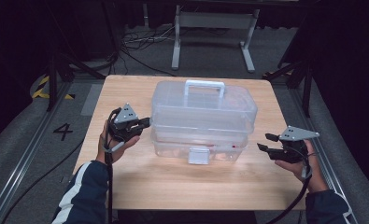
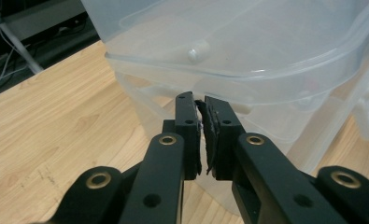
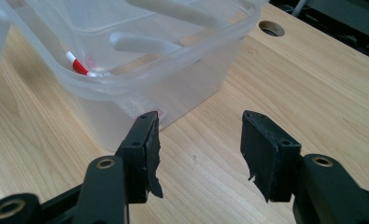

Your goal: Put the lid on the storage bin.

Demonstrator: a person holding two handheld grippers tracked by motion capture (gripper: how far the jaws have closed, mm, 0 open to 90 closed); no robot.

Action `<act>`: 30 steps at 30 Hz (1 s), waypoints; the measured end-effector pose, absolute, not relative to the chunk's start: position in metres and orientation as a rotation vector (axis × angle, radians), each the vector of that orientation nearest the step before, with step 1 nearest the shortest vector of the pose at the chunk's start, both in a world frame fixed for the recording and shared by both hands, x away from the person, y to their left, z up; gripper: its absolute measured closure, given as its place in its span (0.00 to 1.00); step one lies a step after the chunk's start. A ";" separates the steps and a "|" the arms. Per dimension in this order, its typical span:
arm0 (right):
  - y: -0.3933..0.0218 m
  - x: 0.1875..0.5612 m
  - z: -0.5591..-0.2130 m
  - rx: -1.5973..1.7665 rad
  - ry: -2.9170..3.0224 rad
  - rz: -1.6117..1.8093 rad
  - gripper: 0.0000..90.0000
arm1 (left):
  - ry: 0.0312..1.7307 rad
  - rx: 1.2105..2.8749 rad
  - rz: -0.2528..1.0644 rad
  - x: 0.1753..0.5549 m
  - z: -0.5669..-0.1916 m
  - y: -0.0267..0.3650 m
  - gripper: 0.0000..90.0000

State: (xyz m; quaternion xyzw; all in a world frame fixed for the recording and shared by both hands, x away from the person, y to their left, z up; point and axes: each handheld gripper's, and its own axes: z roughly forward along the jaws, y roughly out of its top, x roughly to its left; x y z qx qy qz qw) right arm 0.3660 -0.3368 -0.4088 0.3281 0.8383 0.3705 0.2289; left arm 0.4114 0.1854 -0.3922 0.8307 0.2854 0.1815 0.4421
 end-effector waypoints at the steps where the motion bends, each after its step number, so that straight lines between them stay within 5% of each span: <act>1: -0.337 0.366 -0.410 0.901 2.314 1.016 0.53 | 0.699 2.067 0.439 0.411 -0.394 0.184 0.98; 30: -0.333 0.362 -0.416 0.887 2.345 0.977 0.51 | 0.644 2.225 0.434 0.398 -0.406 0.180 1.00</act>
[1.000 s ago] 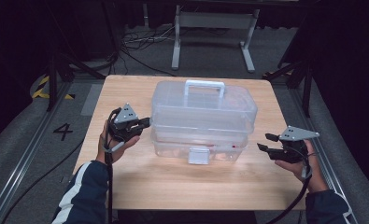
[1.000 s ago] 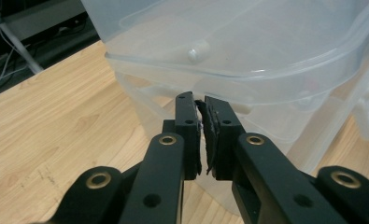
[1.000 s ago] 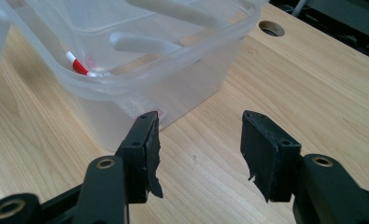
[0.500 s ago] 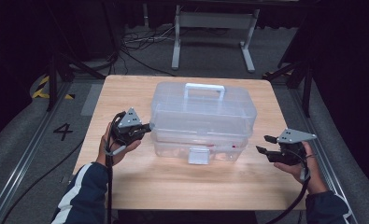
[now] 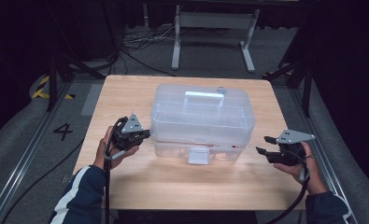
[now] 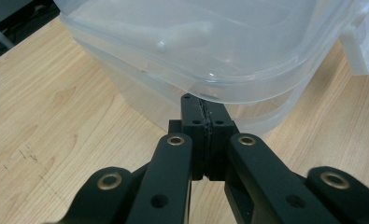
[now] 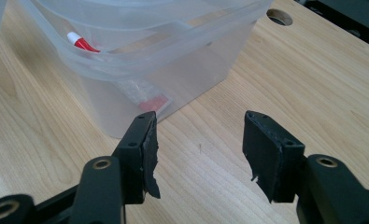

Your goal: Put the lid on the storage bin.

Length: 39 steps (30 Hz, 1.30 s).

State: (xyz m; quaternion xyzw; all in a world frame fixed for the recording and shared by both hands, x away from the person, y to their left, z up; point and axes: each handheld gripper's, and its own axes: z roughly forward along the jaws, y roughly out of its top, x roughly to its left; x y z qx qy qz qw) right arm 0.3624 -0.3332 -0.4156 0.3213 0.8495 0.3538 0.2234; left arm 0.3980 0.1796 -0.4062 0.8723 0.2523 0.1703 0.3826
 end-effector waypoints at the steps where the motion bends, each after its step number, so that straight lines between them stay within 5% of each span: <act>1: -0.333 0.362 -0.416 0.886 2.347 0.979 0.51 | 0.643 2.226 0.434 0.398 -0.406 0.180 1.00; 25: -0.327 0.359 -0.417 0.854 2.368 0.951 0.49 | 0.641 2.264 0.446 0.391 -0.413 0.184 0.98; 39: -0.321 0.343 -0.412 0.754 2.399 0.885 0.48 | 0.589 2.372 0.497 0.367 -0.428 0.199 0.78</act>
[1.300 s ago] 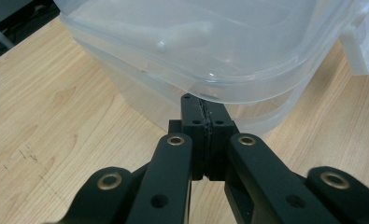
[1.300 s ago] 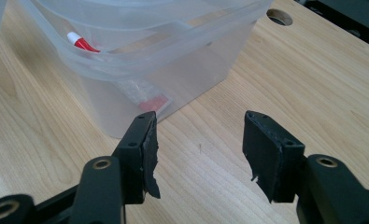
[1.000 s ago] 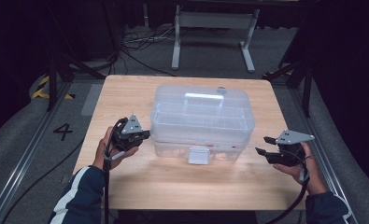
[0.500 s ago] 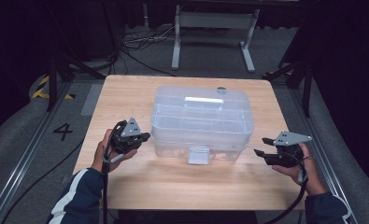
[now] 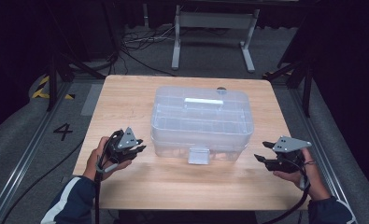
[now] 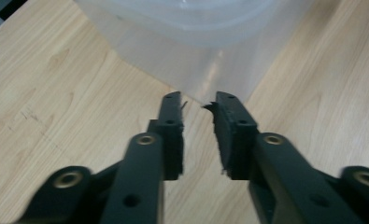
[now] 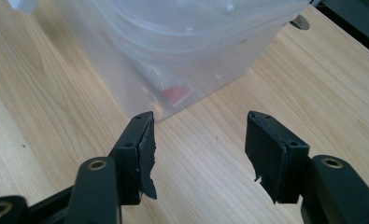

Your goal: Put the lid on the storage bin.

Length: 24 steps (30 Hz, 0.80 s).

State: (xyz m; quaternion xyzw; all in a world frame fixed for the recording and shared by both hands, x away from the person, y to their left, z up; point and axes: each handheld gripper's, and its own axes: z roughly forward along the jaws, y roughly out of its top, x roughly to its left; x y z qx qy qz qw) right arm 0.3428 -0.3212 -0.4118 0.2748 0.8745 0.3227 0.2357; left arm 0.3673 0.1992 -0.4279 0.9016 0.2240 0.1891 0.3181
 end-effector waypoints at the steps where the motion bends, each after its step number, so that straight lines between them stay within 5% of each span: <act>1: -0.322 0.342 -0.413 0.756 2.404 0.876 0.47 | 0.590 2.377 0.502 0.366 -0.429 0.201 0.74; 6: -0.322 0.338 -0.417 0.746 2.415 0.801 0.46 | 0.627 2.437 0.541 0.358 -0.440 0.213 0.54; 18: -0.331 0.325 -0.430 0.773 2.398 0.768 0.41 | 0.684 2.462 0.535 0.330 -0.468 0.243 0.38; 24: -0.346 0.322 -0.444 0.813 2.395 0.770 0.39 | 0.711 2.377 0.384 0.330 -0.473 0.260 0.31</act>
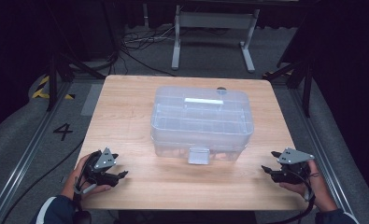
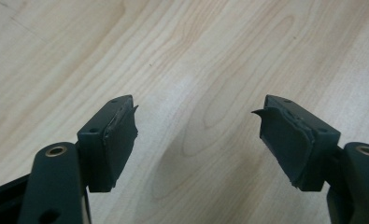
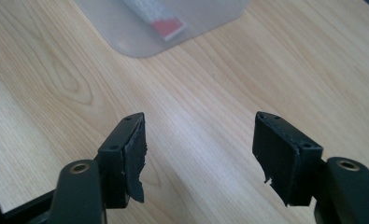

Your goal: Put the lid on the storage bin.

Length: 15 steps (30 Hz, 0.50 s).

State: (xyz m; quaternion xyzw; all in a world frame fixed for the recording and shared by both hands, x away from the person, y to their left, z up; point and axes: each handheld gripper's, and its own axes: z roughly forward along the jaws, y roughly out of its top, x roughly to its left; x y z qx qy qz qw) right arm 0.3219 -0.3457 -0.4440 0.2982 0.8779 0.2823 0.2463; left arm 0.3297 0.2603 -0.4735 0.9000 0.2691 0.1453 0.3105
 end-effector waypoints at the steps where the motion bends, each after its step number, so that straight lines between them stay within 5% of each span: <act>1: -0.349 0.321 -0.448 0.828 2.393 0.784 0.39 | 0.717 2.376 0.387 0.330 -0.476 0.261 0.30; 15: -0.384 0.320 -0.486 1.103 2.313 0.968 0.32 | 0.833 2.297 0.307 0.335 -0.493 0.276 0.17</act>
